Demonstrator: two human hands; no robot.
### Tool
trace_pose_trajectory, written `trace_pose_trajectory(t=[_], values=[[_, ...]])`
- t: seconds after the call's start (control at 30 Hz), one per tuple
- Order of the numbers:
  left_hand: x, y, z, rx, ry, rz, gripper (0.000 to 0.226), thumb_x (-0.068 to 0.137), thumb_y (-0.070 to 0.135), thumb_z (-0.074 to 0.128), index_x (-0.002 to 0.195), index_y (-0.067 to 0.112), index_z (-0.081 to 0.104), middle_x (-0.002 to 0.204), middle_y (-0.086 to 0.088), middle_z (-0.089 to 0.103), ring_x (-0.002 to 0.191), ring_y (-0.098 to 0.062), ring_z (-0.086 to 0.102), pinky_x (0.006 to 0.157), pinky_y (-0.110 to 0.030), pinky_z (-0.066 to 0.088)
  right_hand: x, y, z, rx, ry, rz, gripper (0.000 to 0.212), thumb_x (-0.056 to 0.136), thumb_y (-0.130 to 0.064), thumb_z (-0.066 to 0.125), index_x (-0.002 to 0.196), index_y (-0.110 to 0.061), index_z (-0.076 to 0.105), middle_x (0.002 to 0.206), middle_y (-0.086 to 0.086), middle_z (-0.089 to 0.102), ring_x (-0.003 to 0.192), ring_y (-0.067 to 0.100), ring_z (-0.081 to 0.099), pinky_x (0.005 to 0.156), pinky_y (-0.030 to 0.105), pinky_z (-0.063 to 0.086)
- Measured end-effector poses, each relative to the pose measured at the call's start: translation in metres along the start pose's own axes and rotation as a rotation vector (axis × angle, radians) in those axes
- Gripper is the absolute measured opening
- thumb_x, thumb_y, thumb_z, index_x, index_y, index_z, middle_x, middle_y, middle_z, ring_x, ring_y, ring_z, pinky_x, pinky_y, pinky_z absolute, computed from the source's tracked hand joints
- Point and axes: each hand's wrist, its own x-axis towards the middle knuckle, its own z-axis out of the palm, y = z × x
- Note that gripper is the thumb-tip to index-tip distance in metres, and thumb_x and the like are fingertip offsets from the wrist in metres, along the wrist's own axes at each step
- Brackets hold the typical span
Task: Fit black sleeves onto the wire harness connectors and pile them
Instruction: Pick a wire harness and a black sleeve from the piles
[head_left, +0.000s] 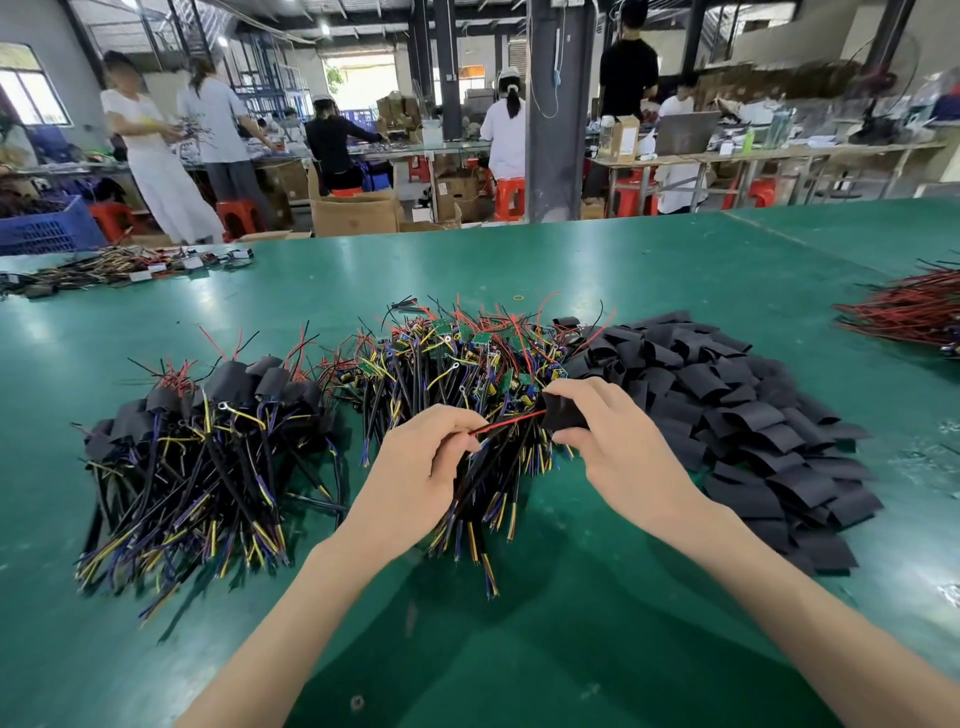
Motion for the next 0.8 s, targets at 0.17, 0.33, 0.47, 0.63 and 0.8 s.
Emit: trace_pose_trajectory(t=[0.17,0.33,0.47,0.63,0.8], values=[[-0.001,0.001,0.001,0.051,-0.014,0.116,0.021,0.092,0.0,0.055,0.103,0.012,0.068,0.083,0.005,0.056,0.067,-0.01,0.049,0.06,-0.013,0.036,0.0,-0.001,-0.001,0.004,0.004,-0.028,0.047,0.083,0.005,0.061,0.125,-0.014,0.05,0.115,0.004,0.055,0.104,0.027,0.048,0.085,0.034,0.039],[-0.002,0.0,0.0,0.082,0.01,0.207,0.036,0.088,-0.008,0.053,0.112,0.015,0.067,0.08,0.011,0.04,0.063,-0.007,0.039,0.058,-0.013,0.031,0.002,-0.006,-0.004,0.021,0.026,-0.071,0.045,0.083,0.005,0.061,0.124,-0.011,0.053,0.115,0.005,0.059,0.1,0.03,0.055,0.085,0.045,0.043],[-0.002,-0.002,0.001,0.111,-0.004,0.2,0.045,0.087,-0.012,0.051,0.116,0.018,0.067,0.081,0.01,0.036,0.064,-0.004,0.035,0.06,-0.008,0.028,0.001,-0.007,-0.004,-0.013,0.004,-0.12,0.038,0.087,-0.011,0.063,0.124,-0.017,0.056,0.12,-0.002,0.061,0.103,0.026,0.054,0.089,0.04,0.038],[-0.004,0.0,0.005,0.126,-0.028,0.156,0.037,0.089,-0.005,0.048,0.114,0.015,0.066,0.081,0.004,0.039,0.065,-0.005,0.036,0.062,-0.009,0.03,-0.004,-0.012,0.003,-0.187,-0.014,-0.226,0.037,0.084,-0.023,0.068,0.12,-0.021,0.059,0.113,-0.01,0.065,0.099,0.021,0.058,0.095,0.039,0.034],[-0.005,0.005,0.011,-0.052,-0.019,-0.001,0.026,0.09,-0.002,0.055,0.101,0.021,0.048,0.071,0.011,0.051,0.059,-0.002,0.044,0.06,-0.008,0.033,-0.005,-0.018,0.007,-0.231,-0.044,-0.328,0.039,0.078,-0.013,0.074,0.114,-0.011,0.06,0.103,0.0,0.065,0.096,0.024,0.059,0.097,0.035,0.035]])
